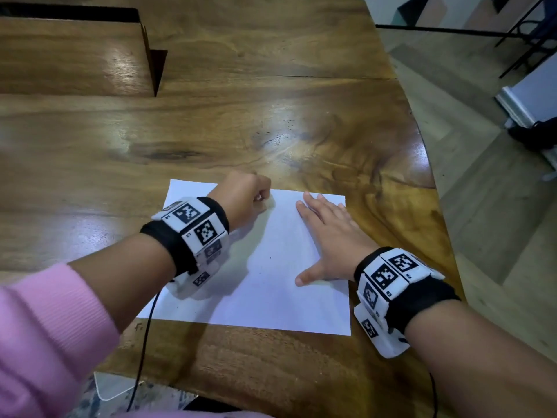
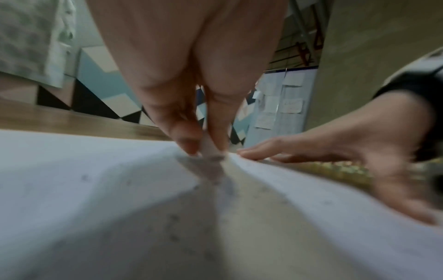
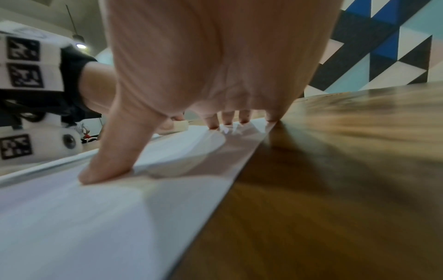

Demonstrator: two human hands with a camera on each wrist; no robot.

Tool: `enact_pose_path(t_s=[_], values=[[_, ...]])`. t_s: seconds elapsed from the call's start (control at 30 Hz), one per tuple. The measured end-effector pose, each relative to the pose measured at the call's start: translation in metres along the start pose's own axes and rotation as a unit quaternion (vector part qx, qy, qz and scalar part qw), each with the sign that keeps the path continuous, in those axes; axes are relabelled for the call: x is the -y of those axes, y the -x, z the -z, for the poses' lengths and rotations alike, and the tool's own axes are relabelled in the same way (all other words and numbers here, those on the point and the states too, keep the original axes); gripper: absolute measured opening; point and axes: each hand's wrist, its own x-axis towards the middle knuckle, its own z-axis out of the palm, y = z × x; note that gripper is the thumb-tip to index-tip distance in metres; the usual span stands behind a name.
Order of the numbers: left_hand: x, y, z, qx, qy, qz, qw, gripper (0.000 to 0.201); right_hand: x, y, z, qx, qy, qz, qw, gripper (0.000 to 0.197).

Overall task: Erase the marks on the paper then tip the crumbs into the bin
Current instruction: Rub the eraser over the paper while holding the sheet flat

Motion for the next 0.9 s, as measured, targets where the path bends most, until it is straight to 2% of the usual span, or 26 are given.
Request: enact_pose_path(t_s=[0.1, 0.13, 0.33, 0.47, 0.63, 0.9], values=[[-0.001, 0.014, 0.002, 0.149, -0.025, -0.053, 0.987, 0.004, -0.001, 0.0, -0.001, 0.001, 0.002, -0.001, 1.0, 0.132], [-0.002, 0.015, 0.004, 0.17, -0.031, -0.054, 0.984, 0.003, -0.001, 0.0, 0.0, 0.002, 0.003, -0.002, 1.0, 0.132], [-0.014, -0.013, 0.008, 0.083, -0.021, -0.023, 0.996, 0.01, 0.006, -0.004, -0.002, 0.009, 0.029, -0.008, 1.0, 0.128], [-0.013, -0.007, -0.003, 0.033, -0.014, 0.0, 0.999, 0.014, 0.007, -0.005, -0.003, 0.004, 0.029, -0.019, 0.999, 0.132], [-0.006, -0.001, 0.001, 0.048, -0.007, 0.013, 0.999, 0.012, 0.012, -0.005, 0.002, 0.012, 0.043, -0.03, 0.999, 0.137], [-0.012, -0.007, 0.002, 0.015, 0.0, 0.015, 1.0, 0.012, 0.012, -0.009, 0.005, 0.015, 0.057, -0.033, 0.998, 0.14]])
